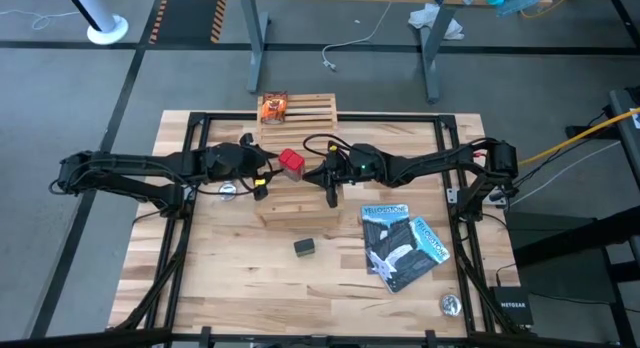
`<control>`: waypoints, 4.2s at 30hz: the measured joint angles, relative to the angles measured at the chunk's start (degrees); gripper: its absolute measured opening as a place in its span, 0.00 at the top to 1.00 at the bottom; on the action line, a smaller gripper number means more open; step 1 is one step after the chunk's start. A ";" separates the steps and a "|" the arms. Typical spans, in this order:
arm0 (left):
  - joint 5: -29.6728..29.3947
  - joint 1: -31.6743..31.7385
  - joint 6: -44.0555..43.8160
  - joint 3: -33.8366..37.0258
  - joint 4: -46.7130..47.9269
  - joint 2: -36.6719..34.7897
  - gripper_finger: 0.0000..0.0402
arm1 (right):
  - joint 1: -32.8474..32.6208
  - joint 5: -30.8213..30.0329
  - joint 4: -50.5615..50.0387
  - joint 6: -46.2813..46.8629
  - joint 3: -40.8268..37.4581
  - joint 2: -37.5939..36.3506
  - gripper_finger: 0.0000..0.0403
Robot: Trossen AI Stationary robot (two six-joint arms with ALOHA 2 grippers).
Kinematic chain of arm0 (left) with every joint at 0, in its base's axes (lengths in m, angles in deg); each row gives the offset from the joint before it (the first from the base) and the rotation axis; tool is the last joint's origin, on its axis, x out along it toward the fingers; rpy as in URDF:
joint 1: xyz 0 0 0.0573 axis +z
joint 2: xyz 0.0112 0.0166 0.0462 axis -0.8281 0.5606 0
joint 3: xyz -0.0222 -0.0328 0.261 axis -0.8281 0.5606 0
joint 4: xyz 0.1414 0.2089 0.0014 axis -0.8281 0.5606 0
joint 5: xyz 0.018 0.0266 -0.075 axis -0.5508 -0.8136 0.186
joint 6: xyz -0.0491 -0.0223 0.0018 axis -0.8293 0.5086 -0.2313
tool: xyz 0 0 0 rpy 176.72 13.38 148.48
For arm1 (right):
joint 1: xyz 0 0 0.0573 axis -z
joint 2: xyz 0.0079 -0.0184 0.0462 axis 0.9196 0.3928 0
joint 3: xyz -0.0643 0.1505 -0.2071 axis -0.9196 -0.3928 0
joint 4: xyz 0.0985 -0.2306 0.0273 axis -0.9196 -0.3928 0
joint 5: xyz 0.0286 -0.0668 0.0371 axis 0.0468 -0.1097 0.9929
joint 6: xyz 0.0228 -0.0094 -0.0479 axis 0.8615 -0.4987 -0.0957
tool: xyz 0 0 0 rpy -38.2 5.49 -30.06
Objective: Shelf spices
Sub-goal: Remove the red seasoning can from the shelf
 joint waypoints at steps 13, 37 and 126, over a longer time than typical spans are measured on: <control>-0.46 0.02 7.83 0.00 -0.52 0.00 0.49 | -0.02 -7.65 0.08 -1.53 0.00 0.00 0.92; 0.38 -1.63 -2.25 0.00 -0.26 0.00 0.49 | -0.02 -19.06 0.17 -4.53 -0.02 0.00 0.92; 19.08 3.76 -2.71 -0.07 -11.61 5.18 0.47 | -0.04 -15.85 1.85 -4.44 -0.02 0.00 0.92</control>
